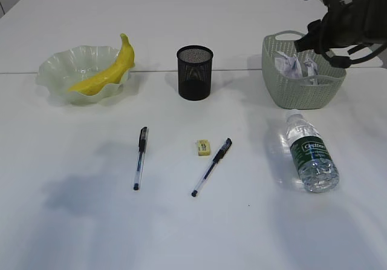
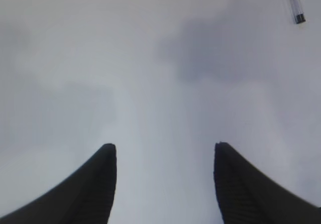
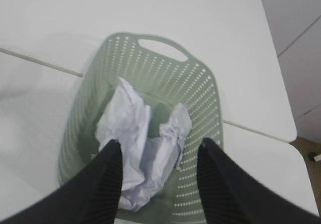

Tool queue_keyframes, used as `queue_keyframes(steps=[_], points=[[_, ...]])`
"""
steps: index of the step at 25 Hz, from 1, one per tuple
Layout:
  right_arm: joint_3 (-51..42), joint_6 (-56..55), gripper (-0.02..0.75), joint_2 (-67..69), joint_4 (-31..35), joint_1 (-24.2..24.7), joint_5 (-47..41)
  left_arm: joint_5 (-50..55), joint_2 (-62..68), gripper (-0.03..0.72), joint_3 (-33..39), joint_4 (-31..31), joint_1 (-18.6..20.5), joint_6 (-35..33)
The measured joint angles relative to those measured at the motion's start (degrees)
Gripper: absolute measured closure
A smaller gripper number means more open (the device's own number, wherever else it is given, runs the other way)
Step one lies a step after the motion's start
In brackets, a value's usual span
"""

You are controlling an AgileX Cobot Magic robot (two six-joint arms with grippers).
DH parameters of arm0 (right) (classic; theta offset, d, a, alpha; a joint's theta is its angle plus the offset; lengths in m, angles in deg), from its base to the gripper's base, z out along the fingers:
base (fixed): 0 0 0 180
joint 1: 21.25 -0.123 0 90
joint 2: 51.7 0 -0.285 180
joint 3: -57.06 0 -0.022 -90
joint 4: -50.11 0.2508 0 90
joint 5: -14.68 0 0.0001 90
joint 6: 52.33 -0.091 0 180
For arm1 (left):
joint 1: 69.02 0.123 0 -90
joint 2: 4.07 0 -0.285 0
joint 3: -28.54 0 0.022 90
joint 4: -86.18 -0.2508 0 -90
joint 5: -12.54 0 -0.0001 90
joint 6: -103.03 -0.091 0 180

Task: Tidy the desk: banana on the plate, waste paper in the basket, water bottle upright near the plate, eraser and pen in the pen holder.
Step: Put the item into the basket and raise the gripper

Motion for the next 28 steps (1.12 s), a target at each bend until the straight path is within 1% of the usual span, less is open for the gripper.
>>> queue_keyframes(steps=[4, 14, 17, 24, 25, 26, 28], points=[[-0.6, 3.4, 0.373, -1.1, 2.0, 0.0, -3.5, 0.0, 0.0, 0.253, 0.0, -0.1, 0.0, 0.0], [-10.2, 4.1, 0.373, -9.2, 2.1, 0.0, -10.5, 0.0, 0.0, 0.253, 0.0, -0.1, 0.0, 0.0], [-13.2, 4.1, 0.373, -11.8, 2.1, 0.0, -14.9, 0.0, 0.0, 0.253, 0.0, 0.0, 0.0, 0.0], [-20.4, 2.2, 0.373, -16.0, 1.4, 0.0, -30.7, 0.1, 0.0, 0.253, 0.0, 0.0, 0.0, 0.0], [-21.3, 0.9, 0.373, -16.5, 0.4, 0.0, -33.5, 0.2, 0.0, 0.253, 0.0, 0.0, 0.0, 0.0], [-21.8, -0.9, 0.373, -16.9, -1.9, 0.0, -36.5, 0.4, 0.0, 0.253, 0.0, 0.0, 0.0, 0.0], [-22.3, -7.0, 0.373, -17.3, -9.5, 0.3, -43.5, 0.8, 0.0, 0.253, 0.0, 0.0, 0.0, 0.0]])
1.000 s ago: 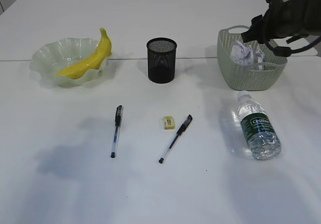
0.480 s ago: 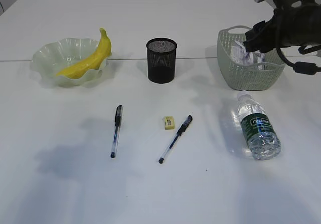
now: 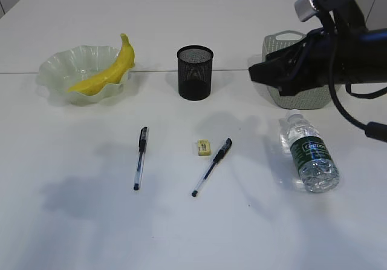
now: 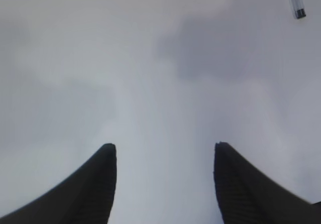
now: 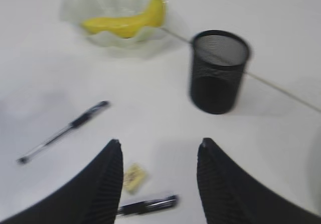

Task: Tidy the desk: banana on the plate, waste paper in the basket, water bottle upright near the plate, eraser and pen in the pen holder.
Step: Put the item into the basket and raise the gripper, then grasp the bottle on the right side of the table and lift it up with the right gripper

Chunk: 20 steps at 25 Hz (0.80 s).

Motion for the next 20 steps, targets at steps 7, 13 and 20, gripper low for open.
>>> queue_keyframes(steps=[7, 13, 20], points=[[0.0, -22.8, 0.373, -0.2, -23.9, 3.1, -17.5, 0.5, 0.0, 0.253, 0.0, 0.0, 0.0, 0.0], [0.0, -50.9, 0.373, -0.2, -43.0, 3.8, -10.3, 0.5, 0.0, 0.253, 0.0, 0.0, 0.0, 0.0], [0.0, -80.0, 0.373, -0.4, -64.9, 3.9, -11.6, 0.5, 0.0, 0.253, 0.0, 0.5, 0.0, 0.0]])
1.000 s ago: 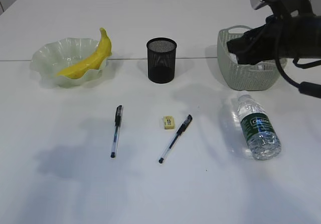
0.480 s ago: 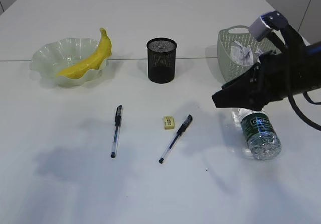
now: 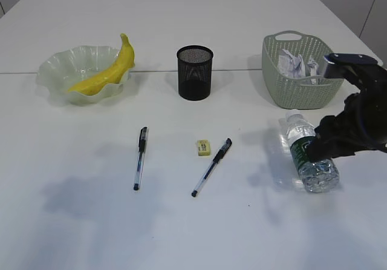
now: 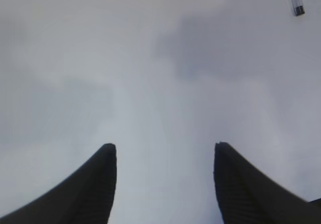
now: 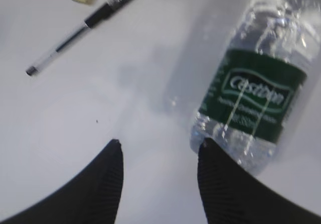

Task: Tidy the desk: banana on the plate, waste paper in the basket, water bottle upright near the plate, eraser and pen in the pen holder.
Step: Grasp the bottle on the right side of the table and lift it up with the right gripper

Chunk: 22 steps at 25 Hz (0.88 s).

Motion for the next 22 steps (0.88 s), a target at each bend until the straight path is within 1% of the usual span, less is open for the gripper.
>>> queue_keyframes(steps=[4, 6, 10, 14, 20, 22], points=[[0.0, -9.1, 0.373, -0.2, -7.9, 0.0, -4.3, 0.0, 0.0, 0.253, 0.0, 1.1, 0.0, 0.0], [0.0, -11.6, 0.373, -1.2, -10.1, 0.0, -5.6, 0.0, 0.0, 0.253, 0.0, 2.4, 0.0, -1.1], [0.0, -14.3, 0.373, -4.4, -13.1, 0.0, -7.7, 0.0, 0.0, 0.253, 0.0, 7.5, 0.0, -6.0], [0.0, -15.1, 0.373, -7.5, -13.9, 0.0, -9.7, -0.3, 0.0, 0.253, 0.0, 9.7, 0.0, -7.9], [0.0, -15.0, 0.373, -10.1, -13.9, 0.0, -11.5, -0.4, 0.0, 0.253, 0.0, 9.9, 0.0, -8.2], [0.0, -13.9, 0.373, -10.1, -12.8, 0.0, -11.8, -0.4, 0.0, 0.253, 0.0, 9.9, 0.0, -8.2]])
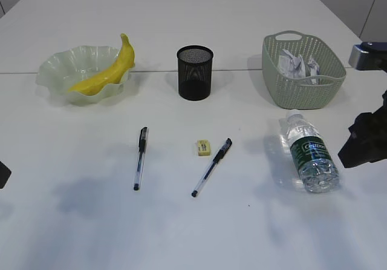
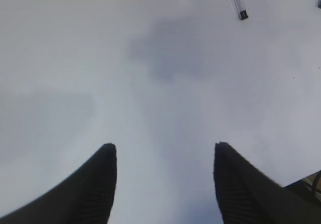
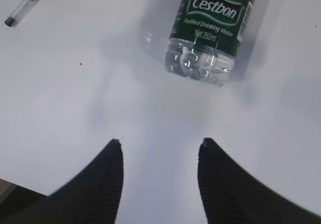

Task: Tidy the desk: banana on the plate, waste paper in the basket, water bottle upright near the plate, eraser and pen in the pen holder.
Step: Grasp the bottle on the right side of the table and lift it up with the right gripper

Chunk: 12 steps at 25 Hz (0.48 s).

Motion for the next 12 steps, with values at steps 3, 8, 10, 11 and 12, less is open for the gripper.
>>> queue_keyframes(steps=[3, 8, 10, 11, 12], points=[[0.0, 3.0, 0.373, -0.1, 3.3, 0.0, -1.2, 0.0, 0.0, 0.253, 0.0, 0.0, 0.0, 0.0], [0.0, 7.0, 0.373, -0.1, 8.7, -1.6, -0.6, 0.0, 0.0, 0.253, 0.0, 0.0, 0.0, 0.0], [0.0, 7.8, 0.373, -0.1, 9.0, -4.5, 0.3, 0.0, 0.0, 0.253, 0.0, 0.0, 0.0, -0.1], [0.0, 7.9, 0.373, -0.1, 8.8, -6.2, 1.0, 0.0, 0.0, 0.253, 0.0, 0.0, 0.0, -0.1], [0.0, 8.0, 0.373, -0.1, 8.6, -7.6, 1.6, -0.1, 0.0, 0.253, 0.0, 0.0, 0.0, -0.1]])
